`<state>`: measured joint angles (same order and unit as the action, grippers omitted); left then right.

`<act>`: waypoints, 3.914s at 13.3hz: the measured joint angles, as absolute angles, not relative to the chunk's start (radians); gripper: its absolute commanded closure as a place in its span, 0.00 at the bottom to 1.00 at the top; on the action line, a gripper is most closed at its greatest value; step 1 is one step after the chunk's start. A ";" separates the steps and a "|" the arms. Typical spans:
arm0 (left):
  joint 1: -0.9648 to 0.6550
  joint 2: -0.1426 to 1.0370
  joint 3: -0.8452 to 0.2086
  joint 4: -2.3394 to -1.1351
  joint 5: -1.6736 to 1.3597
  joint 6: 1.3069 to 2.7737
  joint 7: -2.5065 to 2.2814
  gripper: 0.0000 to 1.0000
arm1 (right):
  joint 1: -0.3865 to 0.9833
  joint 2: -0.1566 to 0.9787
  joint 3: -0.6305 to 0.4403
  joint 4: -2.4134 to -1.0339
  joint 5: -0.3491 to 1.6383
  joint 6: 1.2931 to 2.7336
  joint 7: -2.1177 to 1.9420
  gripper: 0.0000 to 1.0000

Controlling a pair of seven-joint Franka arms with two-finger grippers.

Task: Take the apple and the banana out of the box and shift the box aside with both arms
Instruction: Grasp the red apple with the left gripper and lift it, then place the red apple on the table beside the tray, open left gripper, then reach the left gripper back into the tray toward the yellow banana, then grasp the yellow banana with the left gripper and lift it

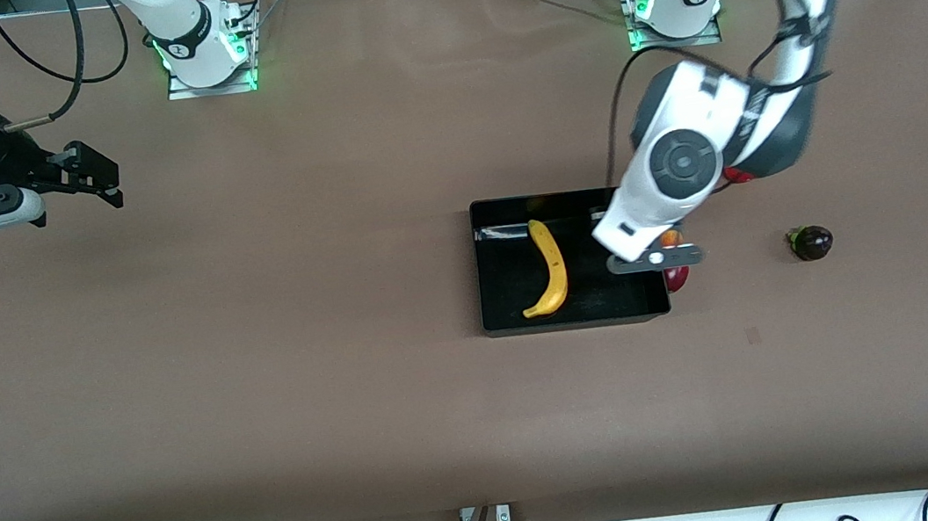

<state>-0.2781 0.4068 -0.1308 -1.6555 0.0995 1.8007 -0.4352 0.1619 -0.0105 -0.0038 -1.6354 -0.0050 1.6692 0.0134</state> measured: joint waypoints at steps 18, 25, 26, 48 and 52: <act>-0.073 0.316 -0.131 -2.283 0.215 2.342 -0.269 0.00 | 0.162 -0.010 -0.004 -1.635 -0.005 1.669 0.013 0.00; -0.069 0.253 -0.238 -1.948 0.142 2.069 -0.290 0.00 | 0.162 -0.010 -0.004 -1.635 -0.005 1.669 0.013 0.00; -0.076 0.276 -0.260 -1.879 0.096 2.036 -0.303 0.00 | 0.162 -0.010 -0.004 -1.635 -0.005 1.669 0.013 0.00; -0.316 0.721 -0.261 -1.650 0.086 2.325 -0.629 1.00 | 0.162 -0.010 -0.004 -1.635 -0.005 1.669 0.013 0.00; -0.285 0.595 -0.256 -1.557 0.087 2.057 -0.627 1.00 | 0.162 -0.010 -0.004 -1.635 -0.005 1.669 0.013 0.00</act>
